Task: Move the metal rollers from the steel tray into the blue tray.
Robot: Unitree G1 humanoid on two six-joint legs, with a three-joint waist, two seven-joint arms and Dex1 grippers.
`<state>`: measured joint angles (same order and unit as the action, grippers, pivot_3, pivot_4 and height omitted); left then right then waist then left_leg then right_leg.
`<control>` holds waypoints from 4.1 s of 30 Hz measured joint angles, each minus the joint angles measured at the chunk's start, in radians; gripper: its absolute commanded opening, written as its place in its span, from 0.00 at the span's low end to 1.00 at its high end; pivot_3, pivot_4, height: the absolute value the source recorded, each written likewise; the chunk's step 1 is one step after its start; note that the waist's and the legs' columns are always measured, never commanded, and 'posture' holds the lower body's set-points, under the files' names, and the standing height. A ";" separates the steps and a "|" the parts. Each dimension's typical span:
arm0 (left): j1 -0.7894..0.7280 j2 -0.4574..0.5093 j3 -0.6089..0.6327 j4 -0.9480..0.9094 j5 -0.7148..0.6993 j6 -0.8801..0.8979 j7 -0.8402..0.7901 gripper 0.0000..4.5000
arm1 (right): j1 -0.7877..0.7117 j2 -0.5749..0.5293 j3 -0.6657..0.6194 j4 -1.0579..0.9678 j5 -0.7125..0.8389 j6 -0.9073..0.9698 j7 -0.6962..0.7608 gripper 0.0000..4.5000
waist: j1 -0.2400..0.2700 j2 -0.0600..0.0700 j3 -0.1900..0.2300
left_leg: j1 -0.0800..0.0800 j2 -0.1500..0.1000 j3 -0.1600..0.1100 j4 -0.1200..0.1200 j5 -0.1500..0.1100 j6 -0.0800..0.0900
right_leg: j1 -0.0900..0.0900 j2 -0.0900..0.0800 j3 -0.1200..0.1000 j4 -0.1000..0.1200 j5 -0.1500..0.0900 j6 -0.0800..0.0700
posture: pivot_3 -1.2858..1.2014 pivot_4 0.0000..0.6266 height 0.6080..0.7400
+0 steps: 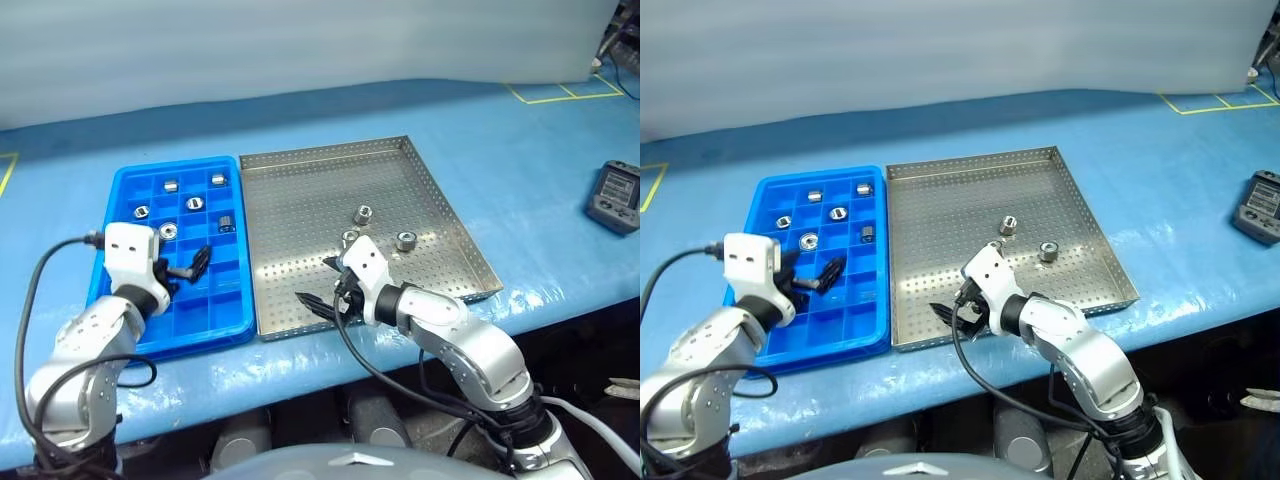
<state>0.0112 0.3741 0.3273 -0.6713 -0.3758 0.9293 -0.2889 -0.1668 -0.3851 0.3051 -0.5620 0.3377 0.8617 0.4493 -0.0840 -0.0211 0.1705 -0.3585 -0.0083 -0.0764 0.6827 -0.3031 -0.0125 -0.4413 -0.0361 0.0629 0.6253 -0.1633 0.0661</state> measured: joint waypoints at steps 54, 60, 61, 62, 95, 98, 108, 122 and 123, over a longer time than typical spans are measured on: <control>-0.483 -0.115 -0.519 0.695 0.101 -0.121 -0.185 0.99 | 0.150 -0.017 -0.108 -0.123 0.000 0.045 -0.121 1.00 | -0.170 0.000 0.000 | -0.001 0.000 0.002 0.000 -0.001 0.001 | -0.002 0.001 0.005 0.000 0.005 0.008 | 0.40 0.24 1.00; -0.476 -0.113 -0.515 0.673 0.100 -0.108 -0.185 0.99 | 0.149 -0.016 -0.098 -0.122 0.000 0.045 -0.120 1.00 | -0.170 0.000 0.000 | -0.001 0.000 0.002 0.000 -0.001 0.001 | -0.002 0.001 0.005 0.000 0.005 0.008 | 0.41 0.24 1.00; -0.474 -0.113 -0.514 0.672 0.100 -0.107 -0.185 0.99 | 0.148 -0.016 -0.097 -0.122 0.000 0.045 -0.120 1.00 | -0.170 0.000 0.000 | -0.001 0.000 0.002 0.000 -0.001 0.001 | -0.002 0.001 0.005 0.000 0.005 0.008 | 0.41 0.24 1.00; -0.471 -0.112 -0.512 0.669 0.100 -0.106 -0.184 0.99 | 0.146 -0.016 -0.097 -0.121 0.000 0.045 -0.119 1.00 | -0.170 0.000 0.000 | -0.001 0.000 0.002 0.000 -0.001 0.001 | -0.002 0.001 0.005 0.000 0.005 0.008 | 0.41 0.24 1.00; -0.725 -0.093 -0.607 0.734 0.182 -0.265 -0.328 0.99 | 0.155 -0.014 -0.098 -0.131 0.025 0.078 -0.113 1.00 | -0.146 0.000 0.000 | -0.001 -0.001 0.002 0.000 -0.001 0.002 | -0.002 0.002 0.006 0.000 0.005 0.008 | 0.40 0.24 1.00; -0.793 -0.135 -0.609 0.845 0.211 -0.267 -0.303 0.99 | 0.166 -0.009 -0.097 -0.136 0.024 0.077 -0.123 1.00 | -0.156 0.000 0.000 | -0.002 -0.001 0.003 0.000 -0.001 0.002 | -0.002 0.002 0.006 -0.001 0.005 0.009 | 0.39 0.24 1.00; -1.063 -0.313 -0.579 1.367 0.285 -0.408 -0.222 0.99 | 0.191 0.001 -0.076 -0.155 0.020 0.076 -0.146 1.00 | -0.185 0.000 0.000 | -0.003 -0.001 0.003 0.000 -0.001 0.003 | -0.002 0.002 0.006 -0.002 0.005 0.009 | 0.35 0.24 1.00; -1.222 -0.415 -0.430 1.883 0.333 -0.668 0.021 0.99 | 0.273 0.008 -0.079 -0.236 0.004 0.080 -0.205 1.00 | -0.334 -0.001 0.001 | -0.006 -0.001 0.008 -0.001 -0.003 0.005 | 0.000 0.001 0.010 -0.004 0.006 0.013 | 0.31 0.24 1.00; -1.222 -0.416 -0.422 1.895 0.335 -0.675 0.038 0.99 | 0.275 0.010 -0.080 -0.238 0.004 0.081 -0.210 1.00 | -0.345 -0.002 0.001 | -0.006 -0.001 0.009 -0.001 -0.003 0.005 | 0.000 0.001 0.011 -0.004 0.006 0.013 | 0.31 0.24 1.00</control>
<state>-1.2111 -0.0422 -0.0945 1.2241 -0.0410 0.2539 -0.2509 0.1084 -0.3754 0.2256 -0.7997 0.3419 0.9426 0.2394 -0.4290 -0.0227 0.1716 -0.3645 -0.0094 -0.0677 0.6821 -0.3057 -0.0079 -0.4416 -0.0352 0.0734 0.6216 -0.1576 0.0793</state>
